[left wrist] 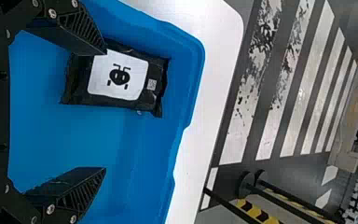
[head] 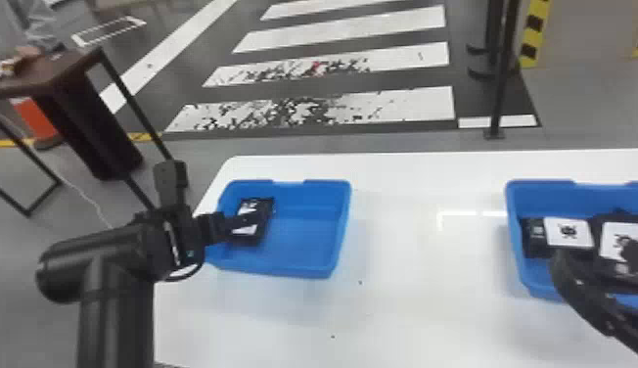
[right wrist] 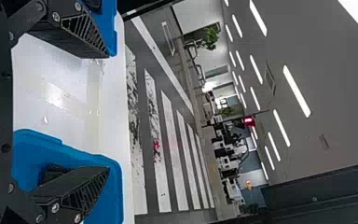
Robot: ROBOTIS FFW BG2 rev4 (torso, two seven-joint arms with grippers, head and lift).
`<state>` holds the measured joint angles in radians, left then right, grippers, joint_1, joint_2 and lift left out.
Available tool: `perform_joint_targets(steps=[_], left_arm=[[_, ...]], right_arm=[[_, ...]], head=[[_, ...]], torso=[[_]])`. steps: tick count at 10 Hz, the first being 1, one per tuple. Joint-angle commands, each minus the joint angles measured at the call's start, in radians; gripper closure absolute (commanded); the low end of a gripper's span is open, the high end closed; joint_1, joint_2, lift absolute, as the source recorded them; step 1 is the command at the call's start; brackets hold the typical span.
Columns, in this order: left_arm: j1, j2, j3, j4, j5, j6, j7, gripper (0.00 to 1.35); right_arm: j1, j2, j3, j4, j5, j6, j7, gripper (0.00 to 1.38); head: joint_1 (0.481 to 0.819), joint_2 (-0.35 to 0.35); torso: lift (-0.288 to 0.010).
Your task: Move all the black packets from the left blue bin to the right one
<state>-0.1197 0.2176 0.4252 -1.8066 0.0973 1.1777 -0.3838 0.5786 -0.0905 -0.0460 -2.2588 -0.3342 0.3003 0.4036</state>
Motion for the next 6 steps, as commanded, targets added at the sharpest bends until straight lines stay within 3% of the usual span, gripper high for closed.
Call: perform_joint_targets(steps=[1, 6], left_arm=[[-0.057, 0.014, -0.024, 0.082, -0.025, 0.01, 0.006, 0.16], [-0.16, 0.026, -0.046, 0.276, -0.057, 0.049, 0.053, 0.16]], right_arm=[[0.001, 0.0, 0.0, 0.004, -0.005, 0.006, 0.001, 0.18], [0.001, 0.0, 0.006, 0.007, -0.017, 0.019, 0.009, 0.18]], head=[[0.695, 0.328], [0.695, 0.341]], torso=[[-0.14], [-0.14]])
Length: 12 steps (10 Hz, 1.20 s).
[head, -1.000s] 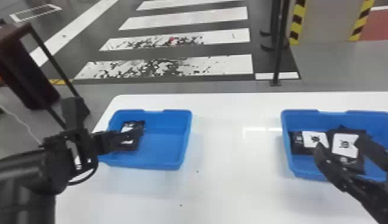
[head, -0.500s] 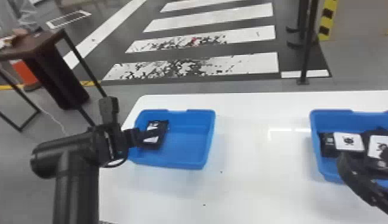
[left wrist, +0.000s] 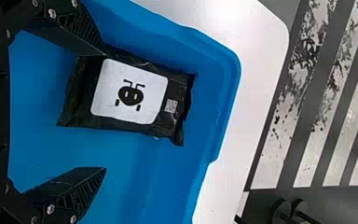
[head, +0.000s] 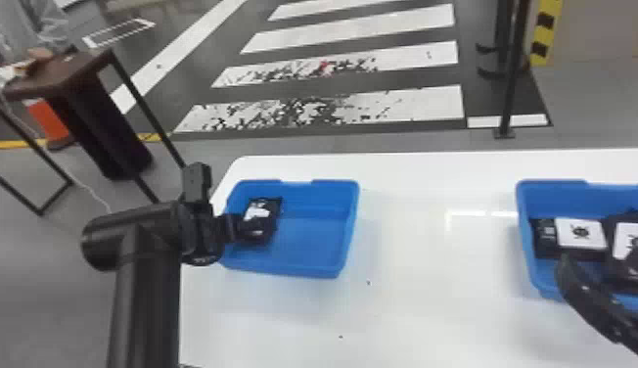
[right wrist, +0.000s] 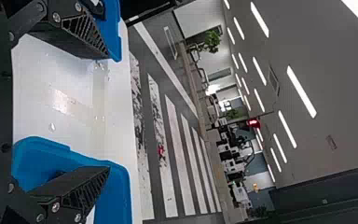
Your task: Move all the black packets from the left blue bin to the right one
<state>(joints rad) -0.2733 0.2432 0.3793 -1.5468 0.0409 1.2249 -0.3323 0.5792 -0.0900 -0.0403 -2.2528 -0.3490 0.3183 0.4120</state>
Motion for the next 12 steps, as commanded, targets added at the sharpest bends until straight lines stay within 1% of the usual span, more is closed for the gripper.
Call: perform_joint_targets(steps=[1, 3, 5, 6, 7, 8, 9, 10, 11, 12], left_arm=[[-0.019, 0.002, 0.0, 0.046, -0.001, 0.0, 0.01, 0.16], [-0.061, 0.008, -0.01, 0.122, -0.001, -0.049, 0.032, 0.16], [-0.073, 0.007, -0.016, 0.139, 0.023, -0.081, 0.056, 0.16], [-0.075, 0.004, -0.02, 0.147, 0.039, -0.084, 0.085, 0.16], [-0.09, 0.002, -0.02, 0.183, 0.045, -0.084, 0.096, 0.19], [-0.112, 0.004, -0.026, 0.228, 0.039, -0.081, 0.098, 0.45], [-0.115, 0.005, -0.028, 0.237, 0.039, -0.074, 0.104, 0.79], [-0.105, 0.005, -0.026, 0.237, 0.047, -0.096, 0.105, 0.99], [-0.09, 0.005, -0.04, 0.237, 0.053, -0.16, 0.105, 1.24], [-0.09, 0.007, -0.054, 0.237, 0.045, -0.194, 0.098, 1.21]], right_arm=[[0.0, 0.001, 0.0, 0.001, -0.006, 0.006, 0.002, 0.18], [0.0, 0.0, 0.0, 0.011, -0.014, 0.008, 0.004, 0.18], [-0.005, 0.0, 0.0, 0.018, -0.02, 0.01, 0.007, 0.18], [-0.005, 0.0, 0.0, 0.023, -0.026, 0.013, 0.01, 0.18], [-0.005, 0.0, 0.0, 0.026, -0.028, 0.013, 0.011, 0.18], [-0.007, -0.004, 0.0, 0.026, -0.034, 0.018, 0.011, 0.18], [-0.007, -0.004, 0.0, 0.028, -0.04, 0.023, 0.013, 0.18], [-0.007, -0.005, -0.002, 0.03, -0.044, 0.023, 0.014, 0.18], [-0.005, -0.005, -0.002, 0.03, -0.046, 0.023, 0.014, 0.19], [-0.005, -0.007, -0.002, 0.03, -0.048, 0.023, 0.014, 0.19]], head=[[0.695, 0.345], [0.695, 0.35], [0.695, 0.35], [0.695, 0.35], [0.695, 0.349], [0.695, 0.348], [0.695, 0.345], [0.695, 0.344], [0.695, 0.345], [0.695, 0.345]], torso=[[-0.14], [-0.14], [-0.14], [-0.14], [-0.14], [-0.14], [-0.14], [-0.14], [-0.14], [-0.14]])
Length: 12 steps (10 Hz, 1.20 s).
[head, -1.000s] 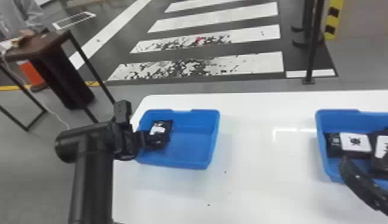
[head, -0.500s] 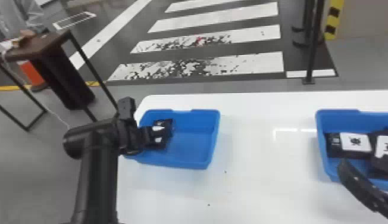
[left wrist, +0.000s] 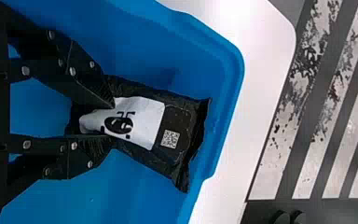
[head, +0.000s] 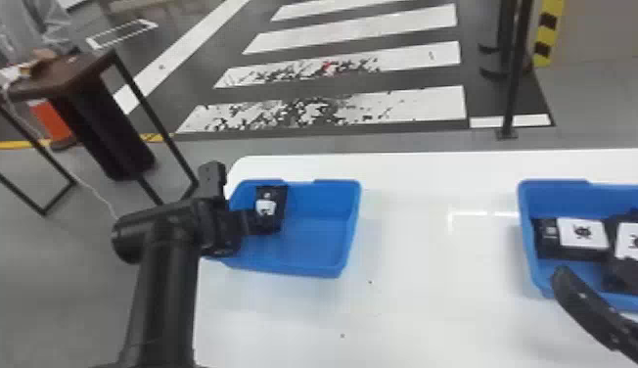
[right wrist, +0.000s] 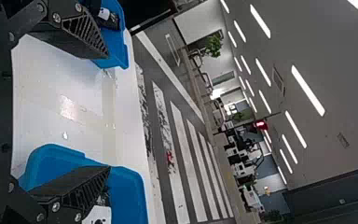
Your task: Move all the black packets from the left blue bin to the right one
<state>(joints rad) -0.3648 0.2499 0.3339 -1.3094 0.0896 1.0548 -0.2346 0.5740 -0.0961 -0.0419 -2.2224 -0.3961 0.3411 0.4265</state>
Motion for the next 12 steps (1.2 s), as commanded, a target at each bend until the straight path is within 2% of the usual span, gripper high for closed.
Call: perform_joint_targets(steps=[1, 2, 5, 8, 10, 12], left_arm=[[0.011, 0.005, -0.017, -0.002, -0.024, -0.068, -0.02, 1.21], [0.033, 0.005, -0.017, -0.015, -0.022, -0.125, -0.052, 1.21], [0.168, -0.012, -0.027, -0.221, -0.018, -0.144, -0.107, 1.21], [0.35, -0.034, -0.047, -0.555, -0.006, -0.139, -0.17, 1.21], [0.436, -0.043, -0.103, -0.692, 0.026, -0.162, -0.206, 1.21], [0.473, -0.044, -0.184, -0.753, 0.084, -0.181, -0.226, 1.21]], right_arm=[[0.0, -0.001, 0.0, 0.0, -0.001, 0.0, 0.0, 0.19], [0.0, -0.002, 0.0, 0.0, -0.005, 0.0, 0.0, 0.19], [0.0, -0.004, 0.0, -0.002, -0.017, 0.0, 0.0, 0.19], [-0.005, -0.004, 0.0, -0.012, -0.021, 0.01, 0.005, 0.2], [-0.034, -0.007, 0.008, -0.017, -0.047, 0.025, 0.029, 0.19], [-0.073, -0.024, 0.04, -0.02, -0.092, 0.034, 0.043, 0.19]], head=[[0.695, 0.342], [0.695, 0.339], [0.695, 0.331], [0.695, 0.297], [0.695, 0.271], [0.695, 0.22]], torso=[[-0.14], [-0.14], [-0.14], [-0.14], [-0.14], [-0.14]])
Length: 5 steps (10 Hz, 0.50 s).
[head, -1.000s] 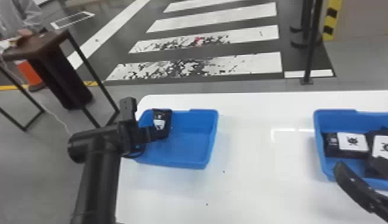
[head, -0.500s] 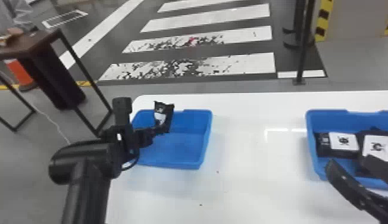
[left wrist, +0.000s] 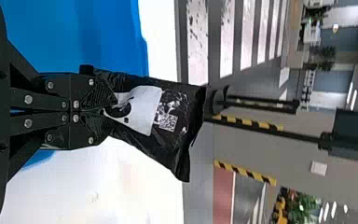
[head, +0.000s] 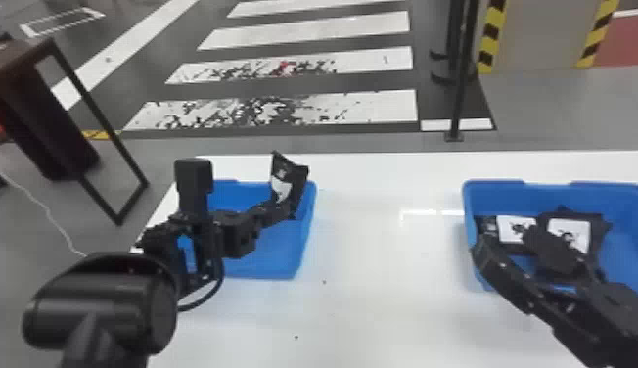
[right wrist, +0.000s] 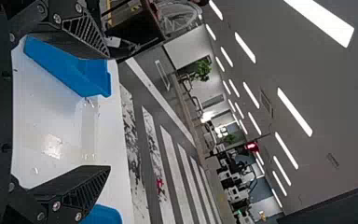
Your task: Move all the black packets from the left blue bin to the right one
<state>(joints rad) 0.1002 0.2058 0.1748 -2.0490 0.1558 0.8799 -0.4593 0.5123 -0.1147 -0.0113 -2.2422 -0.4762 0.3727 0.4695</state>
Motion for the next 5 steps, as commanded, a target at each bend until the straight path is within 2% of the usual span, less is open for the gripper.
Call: perform_joint_targets(steps=[1, 3, 5], left_arm=[[0.01, -0.002, -0.079, -0.021, 0.042, -0.016, -0.004, 1.21], [-0.002, -0.013, -0.137, -0.024, 0.072, -0.028, -0.009, 1.21], [-0.017, -0.016, -0.195, -0.024, 0.115, -0.041, -0.01, 1.21]], right_arm=[[-0.031, -0.014, 0.035, -0.002, -0.032, 0.005, 0.004, 0.19], [-0.093, -0.033, 0.095, 0.03, -0.056, 0.008, 0.004, 0.19], [-0.149, -0.042, 0.117, 0.069, -0.056, 0.008, 0.004, 0.19]], head=[[0.695, 0.19], [0.695, 0.15], [0.695, 0.122]], torso=[[-0.14], [-0.14], [-0.14]])
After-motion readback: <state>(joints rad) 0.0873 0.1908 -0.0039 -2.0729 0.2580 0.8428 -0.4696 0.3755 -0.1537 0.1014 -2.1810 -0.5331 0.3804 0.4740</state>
